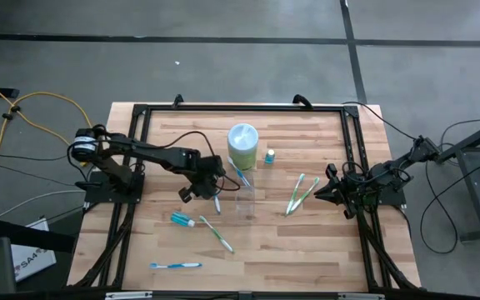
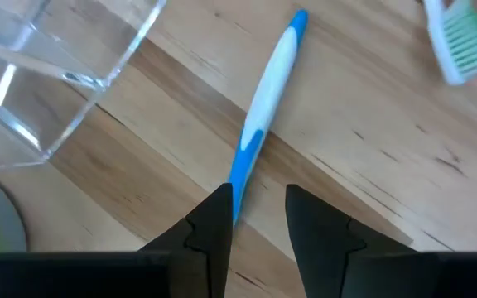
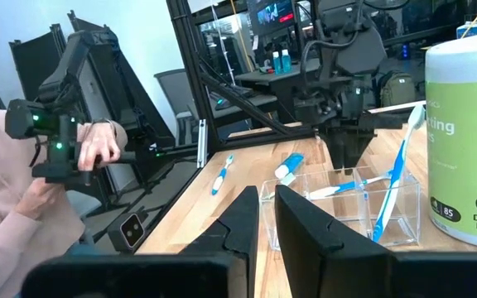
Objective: Pick & Place toothbrushing station
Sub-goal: Put the top blue toothbrush into the transparent organizer
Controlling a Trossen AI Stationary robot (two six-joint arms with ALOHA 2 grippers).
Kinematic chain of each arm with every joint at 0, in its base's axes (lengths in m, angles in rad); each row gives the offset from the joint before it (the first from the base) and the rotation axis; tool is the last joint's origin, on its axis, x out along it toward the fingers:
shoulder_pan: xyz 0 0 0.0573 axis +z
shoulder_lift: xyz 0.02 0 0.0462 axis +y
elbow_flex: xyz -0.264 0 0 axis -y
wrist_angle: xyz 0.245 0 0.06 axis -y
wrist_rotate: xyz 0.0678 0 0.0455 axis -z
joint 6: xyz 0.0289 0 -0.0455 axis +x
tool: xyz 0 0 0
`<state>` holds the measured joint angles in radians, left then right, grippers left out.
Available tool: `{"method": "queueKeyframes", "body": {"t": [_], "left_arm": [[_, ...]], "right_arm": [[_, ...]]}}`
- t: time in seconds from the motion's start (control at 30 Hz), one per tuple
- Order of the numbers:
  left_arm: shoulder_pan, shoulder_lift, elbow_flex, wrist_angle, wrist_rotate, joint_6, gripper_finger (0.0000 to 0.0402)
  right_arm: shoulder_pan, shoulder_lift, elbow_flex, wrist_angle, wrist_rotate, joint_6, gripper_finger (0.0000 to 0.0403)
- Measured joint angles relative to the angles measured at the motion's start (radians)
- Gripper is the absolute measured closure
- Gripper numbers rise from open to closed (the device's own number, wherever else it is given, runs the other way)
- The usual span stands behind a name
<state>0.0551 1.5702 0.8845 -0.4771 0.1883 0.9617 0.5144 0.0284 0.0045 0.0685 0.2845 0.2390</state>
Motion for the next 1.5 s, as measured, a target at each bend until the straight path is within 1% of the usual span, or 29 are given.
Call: {"method": "queueKeyframes", "body": {"t": [0.13,0.4,0.67,0.77,0.9,1.07,1.4,1.5], "left_arm": [[0.000,0.001,0.000,0.014,0.000,-0.009,0.0293],[0.000,0.078,0.003,0.049,-0.011,0.010,0.0293],[0.006,0.090,0.004,0.067,-0.029,0.017,0.0293],[0.010,0.090,0.004,0.068,-0.030,0.007,0.0293],[0.021,0.096,0.005,0.064,-0.021,-0.053,0.0295],[0.028,0.103,0.007,0.040,-0.011,-0.113,0.0312],[0.024,0.104,0.006,0.025,-0.015,-0.122,0.0362],[0.024,0.104,0.006,0.023,-0.016,-0.122,0.0371]], "right_arm": [[0.000,0.000,0.000,0.001,0.000,0.000,0.0366],[0.000,0.000,0.000,0.001,0.001,0.000,0.0366],[0.000,0.000,0.000,0.001,0.000,0.000,0.0366],[0.000,0.000,0.000,0.001,0.000,0.000,0.0366],[0.000,0.000,0.000,0.001,0.000,0.000,0.0366],[0.000,0.000,0.000,0.001,0.001,0.000,0.0366],[0.000,0.000,0.000,0.001,0.001,0.000,0.0366],[0.000,0.000,0.000,0.001,0.000,0.000,0.0366]]}}
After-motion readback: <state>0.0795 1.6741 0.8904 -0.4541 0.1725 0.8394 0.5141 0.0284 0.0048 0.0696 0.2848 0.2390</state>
